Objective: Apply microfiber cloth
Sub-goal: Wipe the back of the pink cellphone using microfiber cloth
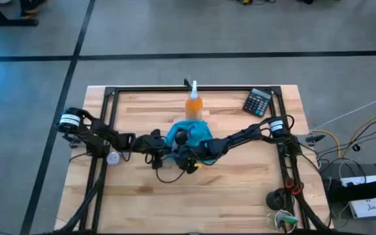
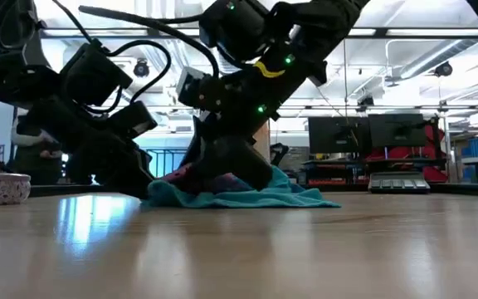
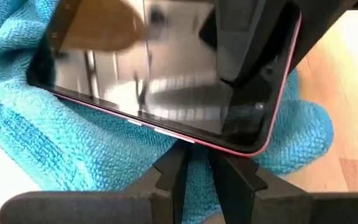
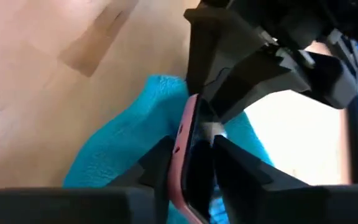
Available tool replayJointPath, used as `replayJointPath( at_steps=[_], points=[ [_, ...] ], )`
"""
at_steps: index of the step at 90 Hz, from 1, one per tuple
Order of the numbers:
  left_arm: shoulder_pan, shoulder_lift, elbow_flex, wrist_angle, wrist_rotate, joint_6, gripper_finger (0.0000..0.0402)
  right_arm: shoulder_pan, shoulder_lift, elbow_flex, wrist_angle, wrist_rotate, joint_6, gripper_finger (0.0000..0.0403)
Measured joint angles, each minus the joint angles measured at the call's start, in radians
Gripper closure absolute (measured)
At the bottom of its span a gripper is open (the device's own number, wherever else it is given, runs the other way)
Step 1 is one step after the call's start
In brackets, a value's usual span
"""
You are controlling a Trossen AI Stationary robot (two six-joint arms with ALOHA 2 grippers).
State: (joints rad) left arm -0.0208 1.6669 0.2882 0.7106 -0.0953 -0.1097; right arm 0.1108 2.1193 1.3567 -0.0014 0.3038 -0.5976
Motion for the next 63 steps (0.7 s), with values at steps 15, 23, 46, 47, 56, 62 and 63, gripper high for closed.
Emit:
replayJointPath(
  at_steps=[15, 23, 46, 47, 56, 62, 63],
  points=[
    [0.000, -0.001, 0.000, 0.008, 0.000, 0.014, 0.0342, 0.009, -0.007, 0.021, -0.045, 0.067, -0.005, 0.0347],
    [0.000, -0.016, -0.001, 0.008, 0.000, 0.023, 0.0342, 0.011, -0.034, 0.046, -0.091, 0.070, 0.009, 0.0355],
    [0.000, -0.111, -0.009, -0.040, -0.013, 0.098, 0.0342, 0.008, -0.188, 0.077, -0.261, 0.048, 0.062, 0.0384],
    [0.000, -0.118, -0.010, -0.041, -0.020, 0.105, 0.0342, 0.008, -0.198, 0.077, -0.266, 0.047, 0.067, 0.0385],
    [0.000, -0.189, -0.007, -0.011, -0.091, 0.194, 0.0342, -0.001, -0.282, 0.077, -0.303, -0.003, 0.134, 0.0387],
    [0.001, -0.236, -0.009, 0.018, -0.131, 0.256, 0.0342, -0.013, -0.323, 0.078, -0.313, -0.031, 0.196, 0.0386],
    [0.001, -0.242, -0.010, 0.032, -0.131, 0.265, 0.0342, -0.015, -0.329, 0.078, -0.314, -0.032, 0.204, 0.0386]
  ],
)
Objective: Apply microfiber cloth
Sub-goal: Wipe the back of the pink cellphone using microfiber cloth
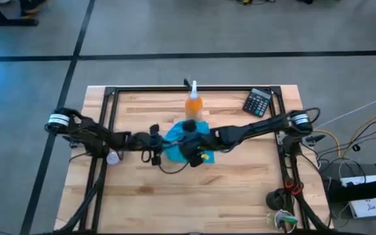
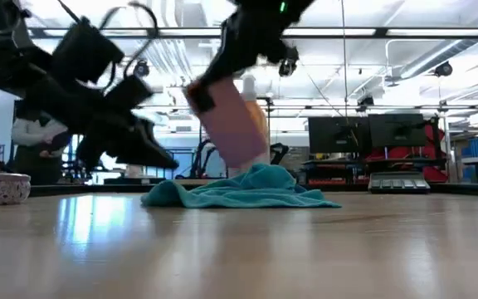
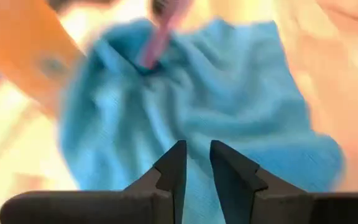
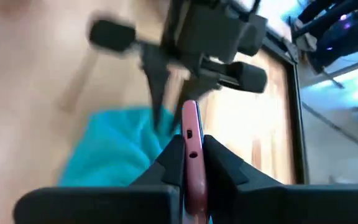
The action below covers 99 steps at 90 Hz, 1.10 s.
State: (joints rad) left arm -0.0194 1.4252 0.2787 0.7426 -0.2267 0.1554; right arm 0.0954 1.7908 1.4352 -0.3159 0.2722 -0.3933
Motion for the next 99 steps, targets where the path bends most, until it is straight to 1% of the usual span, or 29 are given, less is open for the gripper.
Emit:
replayJointPath(
  at_steps=[11, 18, 26, 36, 54, 68, 75, 82, 89, 99],
  points=[
    [-0.001, -0.059, 0.003, 0.169, 0.000, 0.068, 0.0341, -0.036, -0.040, -0.001, -0.039, 0.002, 0.072, 0.0386],
    [0.000, -0.084, 0.006, 0.232, 0.001, 0.101, 0.0335, -0.056, -0.048, -0.001, -0.047, -0.028, 0.107, 0.0387],
    [0.001, -0.121, 0.016, 0.228, 0.000, 0.140, 0.0320, -0.069, -0.048, -0.002, -0.051, -0.067, 0.146, 0.0387],
    [0.001, -0.137, 0.041, 0.233, 0.001, 0.158, 0.0286, -0.077, -0.049, -0.002, -0.048, -0.116, 0.173, 0.0387],
    [0.001, -0.104, 0.095, 0.209, 0.001, 0.180, 0.0219, -0.077, -0.050, -0.003, -0.041, -0.122, 0.200, 0.0387],
    [0.002, -0.087, 0.118, 0.190, 0.014, 0.195, 0.0192, -0.076, -0.069, -0.003, -0.041, -0.125, 0.212, 0.0387],
    [0.002, -0.089, 0.119, 0.182, 0.017, 0.199, 0.0190, -0.076, -0.084, -0.003, -0.040, -0.126, 0.214, 0.0387],
    [0.002, -0.097, 0.120, 0.207, 0.028, 0.199, 0.0197, -0.076, -0.095, -0.003, -0.039, -0.127, 0.222, 0.0387],
    [0.002, -0.104, 0.120, 0.210, 0.039, 0.199, 0.0212, -0.076, -0.101, -0.003, -0.038, -0.127, 0.227, 0.0387],
    [0.002, -0.105, 0.120, 0.221, 0.081, 0.191, 0.0247, -0.076, -0.102, -0.003, -0.037, -0.127, 0.239, 0.0386]
  ],
)
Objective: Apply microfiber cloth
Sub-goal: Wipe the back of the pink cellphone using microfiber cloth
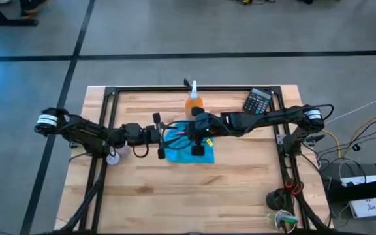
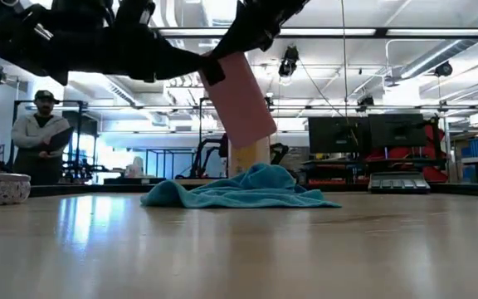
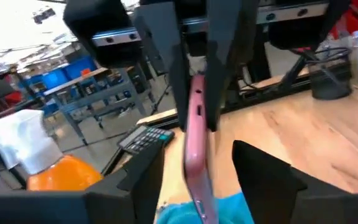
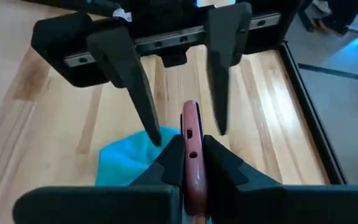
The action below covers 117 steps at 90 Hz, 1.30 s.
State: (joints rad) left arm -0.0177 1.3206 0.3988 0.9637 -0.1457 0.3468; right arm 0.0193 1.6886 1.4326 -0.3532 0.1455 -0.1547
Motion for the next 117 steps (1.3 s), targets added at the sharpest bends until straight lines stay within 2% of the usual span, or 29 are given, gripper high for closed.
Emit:
replayJointPath(
  at_steps=[33, 46, 57, 76, 89, 104, 117],
  points=[
    [0.000, -0.002, 0.014, -0.005, 0.033, -0.045, 0.0384, 0.001, -0.002, 0.000, 0.039, -0.053, 0.001, 0.0385],
    [-0.001, -0.015, 0.012, -0.006, 0.036, -0.074, 0.0385, 0.012, -0.003, 0.000, 0.049, -0.049, -0.045, 0.0378],
    [-0.001, -0.034, 0.000, -0.003, 0.038, -0.128, 0.0385, 0.015, -0.019, 0.000, 0.037, -0.046, -0.057, 0.0347],
    [0.000, -0.097, -0.039, -0.077, 0.035, -0.401, 0.0385, 0.013, -0.092, 0.001, -0.111, -0.021, -0.061, 0.0280],
    [0.000, -0.169, -0.076, -0.128, 0.074, -0.601, 0.0385, 0.013, -0.097, -0.007, -0.225, 0.021, -0.060, 0.0249],
    [-0.001, -0.270, -0.099, -0.231, 0.114, -0.769, 0.0385, 0.013, -0.065, -0.111, -0.226, 0.083, -0.064, 0.0241],
    [0.001, -0.358, -0.127, -0.336, 0.134, -0.888, 0.0385, 0.000, -0.058, -0.226, -0.090, 0.112, -0.037, 0.0256]
  ],
)
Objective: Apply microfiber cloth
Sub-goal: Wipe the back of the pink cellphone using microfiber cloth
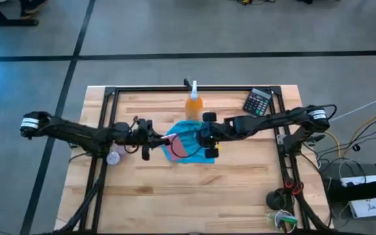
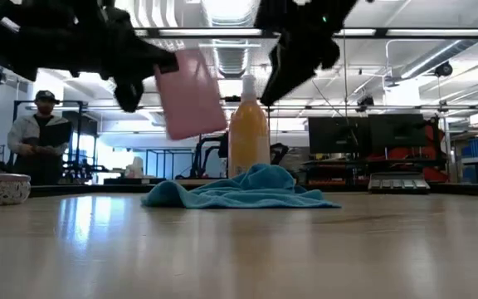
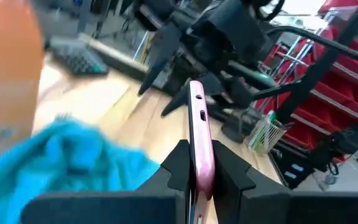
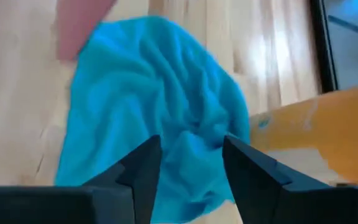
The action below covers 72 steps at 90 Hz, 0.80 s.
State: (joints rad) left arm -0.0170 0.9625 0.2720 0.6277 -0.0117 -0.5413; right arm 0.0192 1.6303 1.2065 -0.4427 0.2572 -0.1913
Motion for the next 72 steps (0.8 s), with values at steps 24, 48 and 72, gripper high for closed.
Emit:
replayJointPath(
  at_steps=[24, 48, 72],
  points=[
    [-0.002, -0.083, -0.101, -0.005, 0.077, -0.228, 0.0385, -0.068, 0.008, -0.263, 0.432, 0.042, 0.169, 0.0283],
    [-0.001, -0.106, -0.202, -0.009, 0.092, -0.370, 0.0385, -0.125, 0.008, -0.417, 0.653, 0.023, 0.278, 0.0248],
    [0.012, -0.158, -0.262, -0.015, 0.050, -0.307, 0.0385, -0.143, 0.016, -0.427, 0.704, -0.021, 0.249, 0.0189]
  ],
)
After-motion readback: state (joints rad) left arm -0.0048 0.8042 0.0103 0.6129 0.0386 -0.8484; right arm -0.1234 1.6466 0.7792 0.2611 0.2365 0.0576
